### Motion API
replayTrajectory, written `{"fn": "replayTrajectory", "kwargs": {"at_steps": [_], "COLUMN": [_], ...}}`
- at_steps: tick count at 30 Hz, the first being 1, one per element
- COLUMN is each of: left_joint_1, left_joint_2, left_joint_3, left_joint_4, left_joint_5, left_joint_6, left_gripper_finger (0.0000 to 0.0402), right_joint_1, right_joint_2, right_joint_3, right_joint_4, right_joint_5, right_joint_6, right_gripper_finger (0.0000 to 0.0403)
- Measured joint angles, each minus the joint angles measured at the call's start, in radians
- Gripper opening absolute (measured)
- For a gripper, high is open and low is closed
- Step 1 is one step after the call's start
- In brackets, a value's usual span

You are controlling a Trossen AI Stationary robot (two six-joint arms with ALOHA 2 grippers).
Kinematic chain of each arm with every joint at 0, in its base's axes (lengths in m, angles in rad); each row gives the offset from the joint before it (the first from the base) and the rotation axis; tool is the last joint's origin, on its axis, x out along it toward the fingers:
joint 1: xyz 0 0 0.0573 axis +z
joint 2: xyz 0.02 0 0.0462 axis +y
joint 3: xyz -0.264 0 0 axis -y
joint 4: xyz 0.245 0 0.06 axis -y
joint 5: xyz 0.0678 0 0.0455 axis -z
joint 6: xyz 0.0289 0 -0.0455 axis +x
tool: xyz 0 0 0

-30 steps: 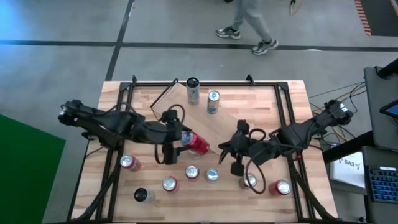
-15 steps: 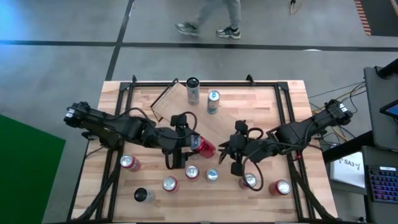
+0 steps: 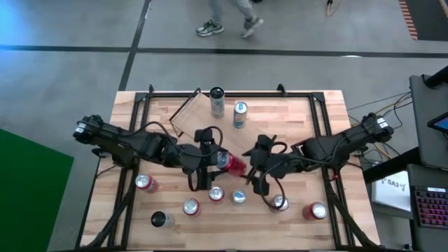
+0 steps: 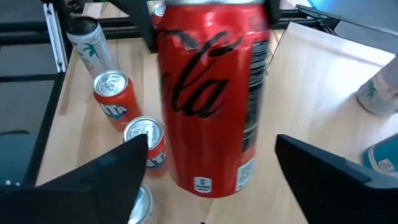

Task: Place canned beverage on shelf
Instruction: Put the red/black soda can on the shelf

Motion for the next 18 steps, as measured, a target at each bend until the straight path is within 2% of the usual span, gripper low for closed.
{"fn": "replayTrajectory", "kwargs": {"at_steps": [4, 18], "left_joint_1": [0.000, 0.000], "left_joint_2": [0.000, 0.010], "left_joint_3": [0.001, 0.006], "left_joint_4": [0.009, 0.099], "left_joint_5": [-0.009, -0.022], "left_joint_6": [0.014, 0.052], "left_gripper_finger": [0.0280, 0.0274], "right_joint_1": [-0.004, -0.011], "right_joint_2": [0.002, 0.017], "right_joint_3": [0.000, 0.000], "right_joint_4": [0.004, 0.045], "right_joint_5": [-0.024, -0.027], "right_joint_6": [-0.036, -0.101], "right_gripper_finger": [0.0371, 0.0373]}}
